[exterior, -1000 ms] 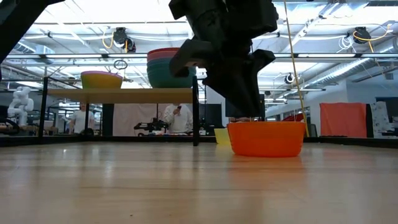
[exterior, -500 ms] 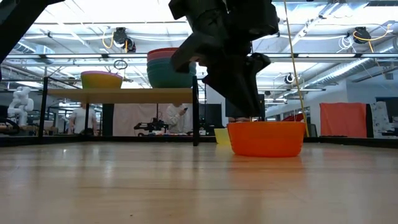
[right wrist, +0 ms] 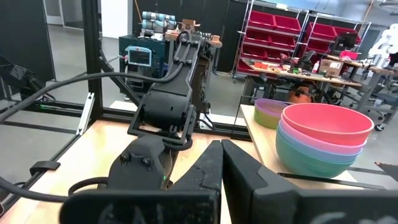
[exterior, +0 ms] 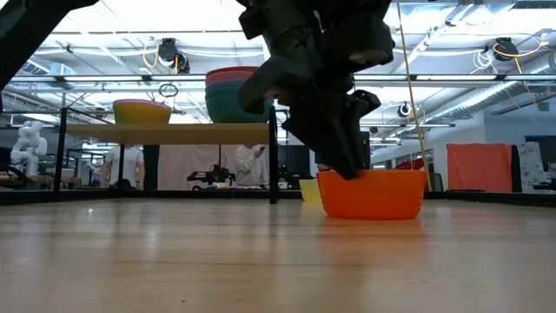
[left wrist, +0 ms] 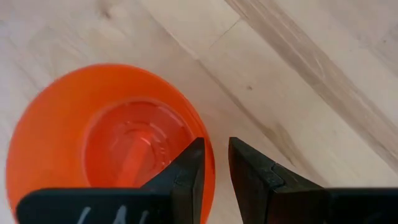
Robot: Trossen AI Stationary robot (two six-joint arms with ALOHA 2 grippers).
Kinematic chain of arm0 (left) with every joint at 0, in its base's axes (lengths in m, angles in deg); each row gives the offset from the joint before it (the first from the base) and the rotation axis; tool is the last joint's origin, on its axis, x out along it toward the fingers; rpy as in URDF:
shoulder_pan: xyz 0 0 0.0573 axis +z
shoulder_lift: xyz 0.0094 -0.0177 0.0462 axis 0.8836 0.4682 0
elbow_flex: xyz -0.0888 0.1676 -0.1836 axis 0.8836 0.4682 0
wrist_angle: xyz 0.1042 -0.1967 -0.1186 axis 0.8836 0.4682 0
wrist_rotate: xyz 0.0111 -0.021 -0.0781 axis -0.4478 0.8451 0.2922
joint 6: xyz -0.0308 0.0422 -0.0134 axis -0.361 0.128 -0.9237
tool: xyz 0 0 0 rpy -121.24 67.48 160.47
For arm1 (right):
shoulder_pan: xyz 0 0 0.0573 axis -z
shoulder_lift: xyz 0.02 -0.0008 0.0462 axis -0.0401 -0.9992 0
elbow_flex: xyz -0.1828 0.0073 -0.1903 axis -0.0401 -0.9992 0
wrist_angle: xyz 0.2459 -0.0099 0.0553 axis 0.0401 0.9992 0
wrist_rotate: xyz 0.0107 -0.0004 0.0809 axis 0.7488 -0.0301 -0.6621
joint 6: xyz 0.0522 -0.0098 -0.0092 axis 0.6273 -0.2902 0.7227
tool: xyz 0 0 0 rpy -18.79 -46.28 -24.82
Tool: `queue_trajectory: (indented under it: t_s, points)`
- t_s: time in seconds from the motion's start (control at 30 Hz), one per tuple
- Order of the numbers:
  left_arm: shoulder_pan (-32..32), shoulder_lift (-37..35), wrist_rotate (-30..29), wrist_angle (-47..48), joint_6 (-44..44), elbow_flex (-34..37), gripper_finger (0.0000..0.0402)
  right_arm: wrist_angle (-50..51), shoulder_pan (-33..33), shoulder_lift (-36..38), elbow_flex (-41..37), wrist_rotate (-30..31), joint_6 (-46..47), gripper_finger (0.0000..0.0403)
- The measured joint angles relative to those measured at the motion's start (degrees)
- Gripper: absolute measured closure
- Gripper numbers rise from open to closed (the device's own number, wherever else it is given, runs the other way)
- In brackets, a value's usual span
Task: Place and stack bowls onto a shelf
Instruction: Stack the orange bowl on top of the violet bowl on the shelf
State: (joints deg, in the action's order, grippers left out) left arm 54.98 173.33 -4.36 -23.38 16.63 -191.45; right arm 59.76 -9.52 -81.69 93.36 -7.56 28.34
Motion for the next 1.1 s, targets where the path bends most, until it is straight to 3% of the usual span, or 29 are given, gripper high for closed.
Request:
queue_trajectory:
  t_s: [0.37,0.57,0.7,1.1]
  points:
    - [0.01,1.98,-0.07,-1.49,0.77,0.04,0.0326,0.01,0.0,-0.02,0.0,0.0,0.0,0.0403]
    - [0.01,1.82,-1.54,-1.4,0.04,0.02,0.0389,0.02,0.0,-0.02,0.0,0.0,0.0,0.0403]
    - [-0.01,1.63,-2.89,-1.04,-3.47,-0.02,0.0393,0.0,0.0,-0.02,0.0,0.0,0.0,0.0403]
    - [2.83,-8.9,-3.23,4.59,-10.69,0.02,0.0397,0.0,0.0,-0.02,0.0,0.04,0.16,0.0403]
